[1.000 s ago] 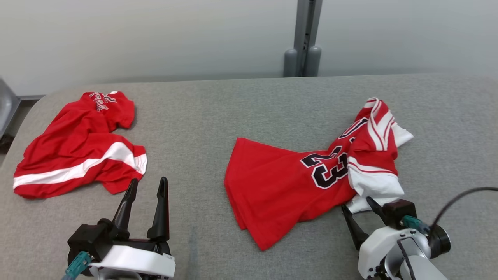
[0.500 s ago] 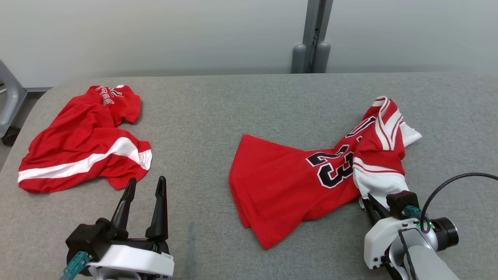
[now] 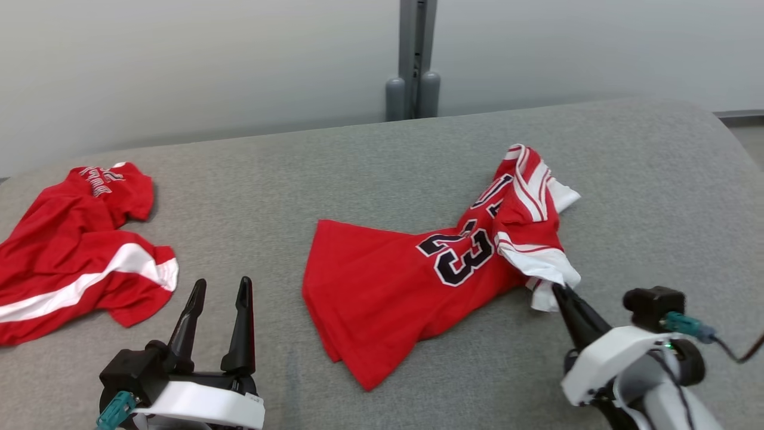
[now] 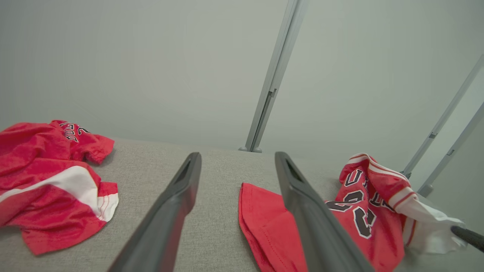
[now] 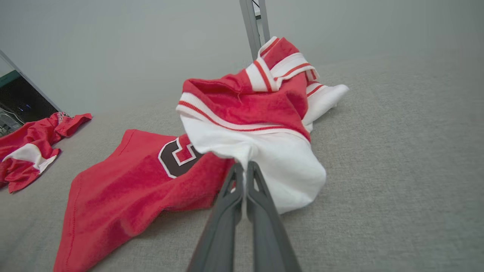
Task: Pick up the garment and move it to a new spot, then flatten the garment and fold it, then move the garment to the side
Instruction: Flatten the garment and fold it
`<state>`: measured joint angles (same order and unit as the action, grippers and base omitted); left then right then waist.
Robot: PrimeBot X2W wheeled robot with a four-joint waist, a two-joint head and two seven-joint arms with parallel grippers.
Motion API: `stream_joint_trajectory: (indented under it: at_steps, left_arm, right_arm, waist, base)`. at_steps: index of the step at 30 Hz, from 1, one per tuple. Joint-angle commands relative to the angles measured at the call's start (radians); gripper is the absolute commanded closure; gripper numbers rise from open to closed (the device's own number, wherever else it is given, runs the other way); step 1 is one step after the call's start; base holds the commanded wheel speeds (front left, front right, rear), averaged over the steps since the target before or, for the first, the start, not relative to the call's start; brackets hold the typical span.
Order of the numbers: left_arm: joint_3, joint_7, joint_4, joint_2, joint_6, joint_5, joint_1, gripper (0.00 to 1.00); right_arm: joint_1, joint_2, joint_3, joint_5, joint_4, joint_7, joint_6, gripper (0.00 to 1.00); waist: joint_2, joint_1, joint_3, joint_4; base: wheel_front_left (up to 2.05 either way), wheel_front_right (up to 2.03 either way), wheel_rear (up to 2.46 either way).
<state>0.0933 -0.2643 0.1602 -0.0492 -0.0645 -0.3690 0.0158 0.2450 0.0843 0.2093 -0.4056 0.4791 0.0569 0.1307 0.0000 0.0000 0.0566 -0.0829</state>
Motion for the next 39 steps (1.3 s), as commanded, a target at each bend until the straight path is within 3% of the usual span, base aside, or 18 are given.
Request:
stream_joint_trajectory:
  at_steps: [1,6,10,16,21,23,29,33,39]
  left_arm:
    - [-0.004,0.0,-0.001,-0.003,0.001,0.007,0.001,0.0]
    - [-0.004,0.0,0.005,-0.004,-0.002,0.01,0.01,0.0]
    - [0.0,0.0,0.013,-0.004,-0.005,0.008,0.016,0.0]
    - [0.008,0.0,0.025,-0.003,-0.009,0.006,0.022,0.0]
    - [0.009,0.0,0.029,-0.005,-0.012,0.011,0.028,0.0]
    - [0.01,0.0,0.032,-0.007,-0.014,0.012,0.031,0.0]
    - [0.009,0.0,0.038,-0.014,-0.017,0.012,0.033,0.0]
    - [0.009,0.0,0.042,-0.017,-0.019,0.012,0.033,0.0]
    - [0.013,0.0,0.042,-0.018,-0.018,0.013,0.034,0.0]
  right_arm:
    - [-0.029,0.036,-0.005,-0.021,-0.05,-0.042,0.0,1.0]
    - [-0.137,0.101,-0.1,-0.137,-0.316,-0.211,0.0,1.0]
    - [-0.231,0.087,-0.224,-0.256,-0.441,-0.315,0.0,1.0]
    - [-0.313,0.025,-0.372,-0.371,-0.421,-0.419,0.0,1.0]
    - [-0.309,0.001,-0.437,-0.355,-0.308,-0.423,0.0,1.0]
    - [-0.3,-0.002,-0.46,-0.318,-0.262,-0.412,0.0,0.0]
    - [-0.262,0.005,-0.511,-0.194,-0.255,-0.344,0.0,0.0]
    - [-0.229,-0.007,-0.517,-0.094,-0.347,-0.271,0.0,0.0]
    - [-0.207,-0.022,-0.46,-0.051,-0.463,-0.163,0.0,0.0]
  waist:
    - [0.0,0.0,0.004,-0.021]
    - [0.0,0.0,0.01,-0.046]
    - [0.0,0.0,0.014,-0.049]
    - [0.0,0.0,0.012,-0.044]
    - [0.0,0.0,0.019,-0.042]
    - [0.0,0.0,0.022,-0.04]
    - [0.0,0.0,0.025,-0.04]
    - [0.0,0.0,0.019,-0.039]
    - [0.0,0.0,0.015,-0.035]
  base:
    - [0.0,0.0,0.0]
    - [0.0,0.0,0.0]
    - [0.0,0.0,0.0]
    - [0.0,0.0,0.0]
    - [0.0,0.0,0.0]
    - [0.0,0.0,0.0]
    - [0.0,0.0,0.0]
    - [0.0,0.0,0.0]
    - [0.0,0.0,0.0]
